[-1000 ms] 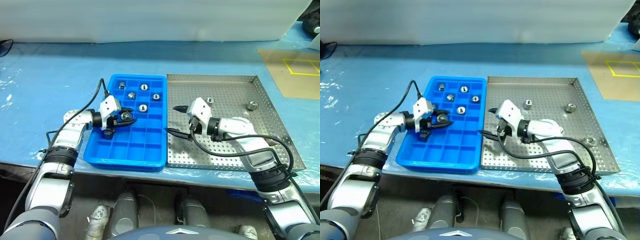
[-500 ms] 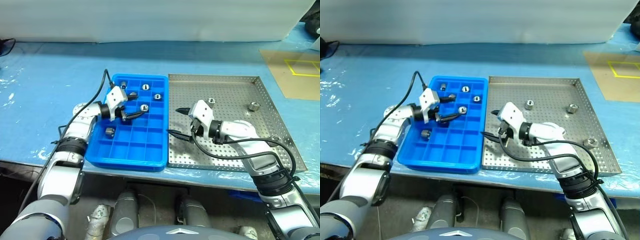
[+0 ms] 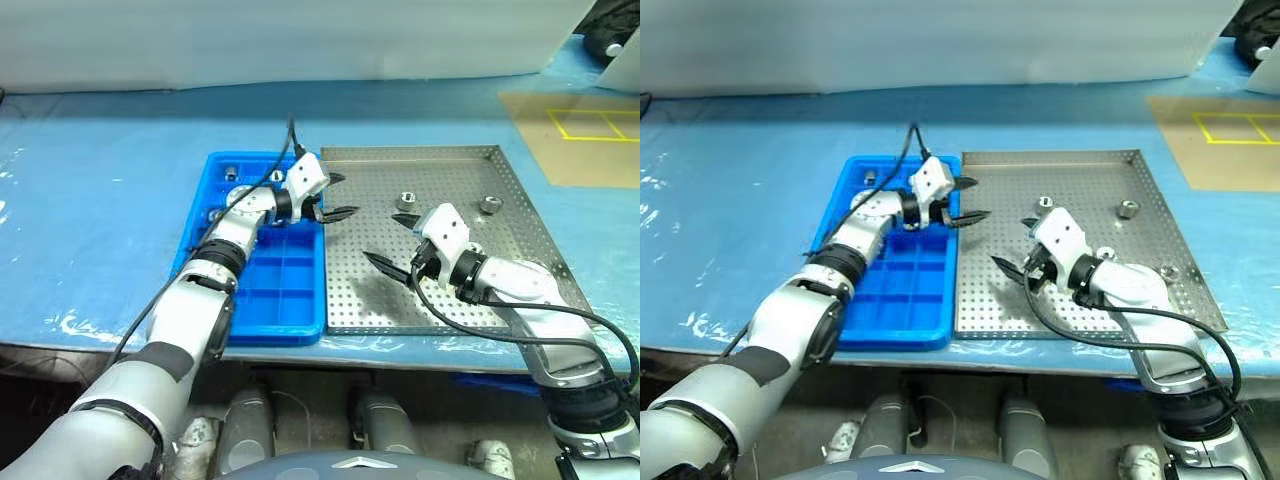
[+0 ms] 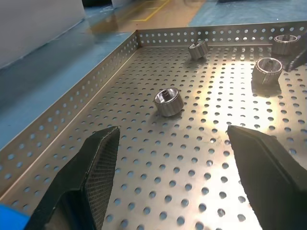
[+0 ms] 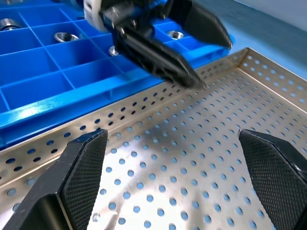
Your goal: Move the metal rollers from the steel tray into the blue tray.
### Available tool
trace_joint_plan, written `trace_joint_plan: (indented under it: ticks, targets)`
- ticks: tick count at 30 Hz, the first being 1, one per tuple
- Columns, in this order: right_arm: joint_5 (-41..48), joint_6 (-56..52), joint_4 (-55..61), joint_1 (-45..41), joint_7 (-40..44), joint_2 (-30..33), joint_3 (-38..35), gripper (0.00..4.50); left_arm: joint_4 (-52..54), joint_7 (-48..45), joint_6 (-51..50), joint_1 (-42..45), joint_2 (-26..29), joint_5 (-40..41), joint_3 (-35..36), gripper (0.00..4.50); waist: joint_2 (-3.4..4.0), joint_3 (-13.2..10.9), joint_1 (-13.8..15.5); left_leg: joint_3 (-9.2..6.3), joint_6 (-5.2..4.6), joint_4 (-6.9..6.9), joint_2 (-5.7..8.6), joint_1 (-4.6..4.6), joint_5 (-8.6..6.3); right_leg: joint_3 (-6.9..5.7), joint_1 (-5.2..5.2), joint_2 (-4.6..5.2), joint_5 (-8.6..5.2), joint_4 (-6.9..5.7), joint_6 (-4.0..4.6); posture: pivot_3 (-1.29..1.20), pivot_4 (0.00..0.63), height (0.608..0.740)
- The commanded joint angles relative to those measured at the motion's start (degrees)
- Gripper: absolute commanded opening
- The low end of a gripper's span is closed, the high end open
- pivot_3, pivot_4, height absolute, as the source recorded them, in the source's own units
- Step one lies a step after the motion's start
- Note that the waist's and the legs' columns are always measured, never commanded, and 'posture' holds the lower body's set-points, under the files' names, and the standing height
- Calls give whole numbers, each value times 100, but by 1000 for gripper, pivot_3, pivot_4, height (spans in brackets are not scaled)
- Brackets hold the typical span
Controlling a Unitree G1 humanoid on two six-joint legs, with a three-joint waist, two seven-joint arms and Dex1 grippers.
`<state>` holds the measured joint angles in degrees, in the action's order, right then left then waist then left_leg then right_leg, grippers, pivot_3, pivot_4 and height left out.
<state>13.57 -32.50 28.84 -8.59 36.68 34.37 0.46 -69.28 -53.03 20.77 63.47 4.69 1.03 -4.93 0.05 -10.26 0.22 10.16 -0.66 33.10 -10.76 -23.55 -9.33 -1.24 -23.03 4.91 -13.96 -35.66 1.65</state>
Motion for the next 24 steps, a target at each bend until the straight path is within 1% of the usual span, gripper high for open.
trace_joint_plan:
  ticks: [1, 4, 7, 10, 12, 18, 21, 24]
  targets:
    - [61, -262, 744, 419, -322, 14, -398, 4500, -275, 514, 13, 380, -385, -153, 35, 3759, 1, 1, -55, 0, 0, 0, 0, 0, 0, 0, 2, 0, 0, 1, 0, -563, 150, 740]
    - [73, -499, 1183, 817, -571, -39, -578, 4500, -487, 767, -91, 492, -750, -315, -9, 3759, 1, 1, -170, 0, -8, 1, 3, 1, -5, 2, 8, 1, 0, 13, 0, -613, 150, 740]
    - [74, -664, 1472, 1061, -756, -71, -677, 4500, -615, 1002, -183, 517, -989, -535, -84, 3759, 1, 1, -342, 1, -14, 5, 5, 0, -8, 3, 10, 0, 1, 23, -3, -660, 150, 740]
    - [106, -820, 1727, 1231, -901, -97, -786, 4500, -713, 1525, -265, 534, -1188, -805, -182, 3759, 2, 1, -513, 1, -15, 7, 4, -1, -9, 5, 10, -3, 0, 29, -6, -691, 150, 740]
    - [93, -891, 1841, 1350, -985, -106, -854, 4500, -737, 1655, -294, 524, -1336, -884, -190, 3759, 3, 2, -609, 0, -15, 9, 3, -2, -10, 4, 12, -6, -1, 35, -9, -709, 150, 740]
    - [111, -1031, 2082, 1477, -1190, -156, -983, 4500, -759, 1825, -265, 453, -1684, -1063, -229, 3759, 6, 3, -935, -4, -38, 11, 6, -11, -22, -1, 32, -8, 9, 86, -26, -739, 150, 740]
    - [-158, -923, 1790, 1338, -1501, -194, -1153, 4500, -727, 1715, -226, 453, -1724, -981, -120, 3759, 6, 3, -1061, -5, -54, 18, 16, -25, -32, -8, 32, 3, 9, 97, -27, -734, 150, 740]
    - [-222, -736, 1378, 1200, -1683, -337, -1328, 4500, -644, 1345, -144, 441, -1650, -693, 140, 3759, 5, 3, -1170, -5, -74, 27, 33, -34, -43, -10, 32, 17, 9, 101, -27, -698, 150, 740]
